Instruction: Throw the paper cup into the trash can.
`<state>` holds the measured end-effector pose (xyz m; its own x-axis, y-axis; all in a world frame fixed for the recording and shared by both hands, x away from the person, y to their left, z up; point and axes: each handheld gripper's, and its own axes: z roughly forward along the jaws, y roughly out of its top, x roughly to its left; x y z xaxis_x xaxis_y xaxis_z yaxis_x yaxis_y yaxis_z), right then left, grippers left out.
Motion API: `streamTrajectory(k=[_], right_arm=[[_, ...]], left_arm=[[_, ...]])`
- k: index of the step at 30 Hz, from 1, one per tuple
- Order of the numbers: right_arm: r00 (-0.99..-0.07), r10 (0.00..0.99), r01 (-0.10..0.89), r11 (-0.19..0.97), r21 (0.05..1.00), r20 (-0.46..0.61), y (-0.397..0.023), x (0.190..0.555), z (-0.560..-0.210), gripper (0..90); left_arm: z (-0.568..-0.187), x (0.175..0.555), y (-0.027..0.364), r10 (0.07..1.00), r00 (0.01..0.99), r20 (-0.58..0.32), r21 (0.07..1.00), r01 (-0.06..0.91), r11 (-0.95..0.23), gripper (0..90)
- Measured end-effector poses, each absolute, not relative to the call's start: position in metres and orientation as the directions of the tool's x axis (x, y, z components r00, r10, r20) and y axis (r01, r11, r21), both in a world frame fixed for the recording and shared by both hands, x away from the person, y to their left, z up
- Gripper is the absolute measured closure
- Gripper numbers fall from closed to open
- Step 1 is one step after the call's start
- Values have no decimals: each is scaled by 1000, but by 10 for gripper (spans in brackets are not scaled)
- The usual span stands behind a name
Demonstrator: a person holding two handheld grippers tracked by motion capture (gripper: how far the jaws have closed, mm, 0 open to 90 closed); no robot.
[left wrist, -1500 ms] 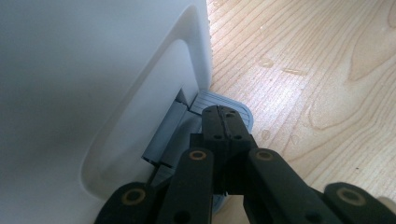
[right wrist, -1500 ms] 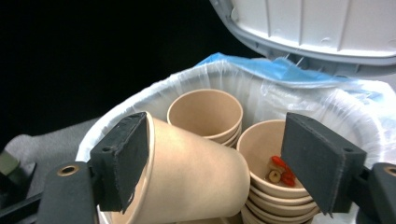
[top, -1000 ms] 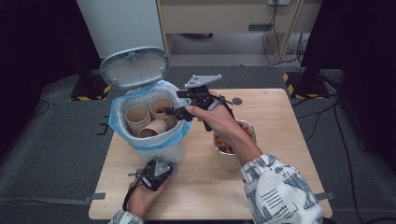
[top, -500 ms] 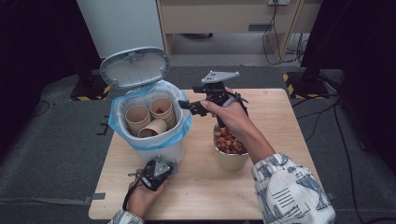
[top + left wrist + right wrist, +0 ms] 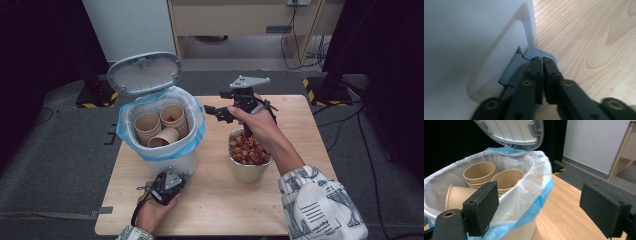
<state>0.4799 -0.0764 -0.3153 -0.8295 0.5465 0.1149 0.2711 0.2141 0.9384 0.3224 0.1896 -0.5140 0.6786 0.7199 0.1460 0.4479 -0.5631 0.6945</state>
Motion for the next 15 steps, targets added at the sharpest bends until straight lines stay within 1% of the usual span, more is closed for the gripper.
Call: streamTrajectory(k=[1,3,5,6,7,10,11,13,15], right_arm=[[-830,547,271,214,938,115,-76,480,-315,159],[-817,564,275,204,940,117,-87,482,-316,158],[-810,576,276,205,939,112,-95,482,-316,158],[-810,576,276,205,939,112,-95,482,-316,158],[-802,586,278,198,940,114,-102,482,-316,158],[-794,597,280,193,941,114,-111,483,-316,158],[-785,609,283,188,941,114,-119,483,-317,158],[-779,616,285,185,940,116,-123,483,-317,158],[-770,627,287,180,941,115,-130,484,-317,158]], left_arm=[[-514,322,190,720,679,146,694,448,-563,785],[-509,317,192,720,680,139,710,438,-551,778],[-500,307,200,742,662,106,749,438,-498,761],[-500,307,200,742,662,106,749,438,-498,740],[-495,300,207,759,647,68,775,445,-448,725],[-491,292,215,767,639,56,789,442,-426,705],[-488,288,219,775,631,35,800,448,-400,681],[-487,286,221,780,625,34,804,447,-392,675],[-484,284,227,794,608,21,816,449,-365,650]])
